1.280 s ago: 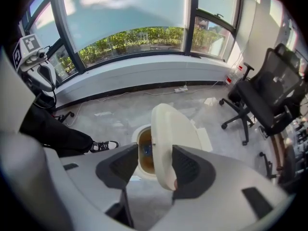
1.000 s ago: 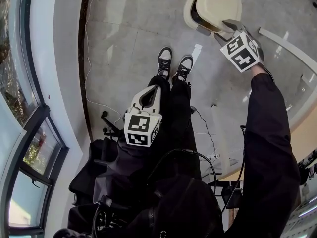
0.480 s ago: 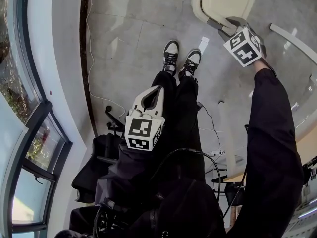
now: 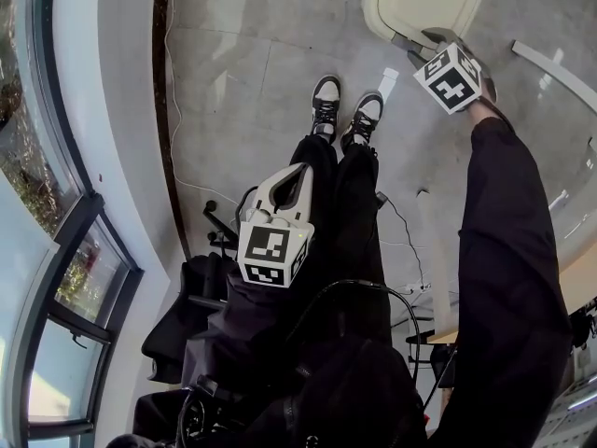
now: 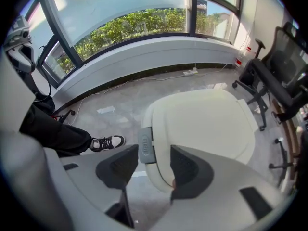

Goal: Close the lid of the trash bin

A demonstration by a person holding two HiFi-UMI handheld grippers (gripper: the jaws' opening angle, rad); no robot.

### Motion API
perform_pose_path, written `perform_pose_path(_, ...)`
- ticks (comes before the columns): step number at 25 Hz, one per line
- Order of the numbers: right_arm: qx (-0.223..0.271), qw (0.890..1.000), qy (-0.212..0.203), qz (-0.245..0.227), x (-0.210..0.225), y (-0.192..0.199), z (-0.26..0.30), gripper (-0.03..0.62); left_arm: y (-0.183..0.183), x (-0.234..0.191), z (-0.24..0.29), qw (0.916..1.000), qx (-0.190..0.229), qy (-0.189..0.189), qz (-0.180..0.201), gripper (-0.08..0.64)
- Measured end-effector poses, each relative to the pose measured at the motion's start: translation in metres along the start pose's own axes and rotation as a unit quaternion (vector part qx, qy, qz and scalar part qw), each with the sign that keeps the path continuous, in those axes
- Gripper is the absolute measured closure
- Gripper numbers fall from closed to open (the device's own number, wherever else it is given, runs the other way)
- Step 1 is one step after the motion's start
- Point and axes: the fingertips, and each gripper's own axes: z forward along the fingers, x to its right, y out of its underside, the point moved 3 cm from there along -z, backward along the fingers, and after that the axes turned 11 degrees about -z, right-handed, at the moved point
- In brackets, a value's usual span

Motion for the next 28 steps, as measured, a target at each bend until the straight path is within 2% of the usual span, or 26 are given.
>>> perform_pose_path(22,0.007,0.999,0.011,0.041,0.000,-0.002,0.005,0.382,0.006,0.003,-0.003,0.9999,-0.003,0.003,0.015,0.558)
perform_pose_path(28,0.054,0.995,0.046,0.075,-0.004,-0.021,-0.045,0.388,-0.007,0.012,-0.014,0.9990,0.015,0.003,0.042,0.558)
